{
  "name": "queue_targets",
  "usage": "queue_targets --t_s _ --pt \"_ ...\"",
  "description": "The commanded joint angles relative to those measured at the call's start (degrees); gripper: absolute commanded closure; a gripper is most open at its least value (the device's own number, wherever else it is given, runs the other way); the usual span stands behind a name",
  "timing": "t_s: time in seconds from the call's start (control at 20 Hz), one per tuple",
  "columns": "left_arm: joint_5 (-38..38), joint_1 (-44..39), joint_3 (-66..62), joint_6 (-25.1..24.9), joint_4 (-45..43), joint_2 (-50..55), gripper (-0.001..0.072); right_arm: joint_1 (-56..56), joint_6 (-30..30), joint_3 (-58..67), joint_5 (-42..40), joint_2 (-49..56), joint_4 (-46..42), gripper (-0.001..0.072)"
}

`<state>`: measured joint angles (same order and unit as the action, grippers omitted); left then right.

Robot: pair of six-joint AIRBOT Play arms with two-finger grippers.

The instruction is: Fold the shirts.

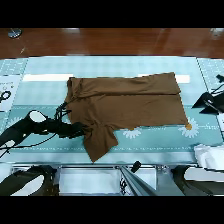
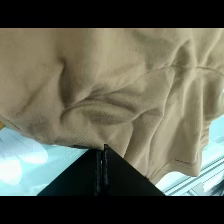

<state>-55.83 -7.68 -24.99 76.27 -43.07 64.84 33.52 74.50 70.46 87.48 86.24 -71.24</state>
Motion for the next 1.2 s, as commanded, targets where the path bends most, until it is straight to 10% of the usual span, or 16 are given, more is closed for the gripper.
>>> queue_targets --t_s 0.0,1.15 --pt "-0.11 -0.07 0.04 -0.61 -0.04 -0.17 0.0680 4.37 -2.40 -5.90 -1.29 -0.02 1.14 0.0153" --pt "0.96 -0.07 0.02 -0.76 0.00 -0.15 0.0680 4.72 -6.23 -15.12 -12.41 2.64 10.19 0.0157"
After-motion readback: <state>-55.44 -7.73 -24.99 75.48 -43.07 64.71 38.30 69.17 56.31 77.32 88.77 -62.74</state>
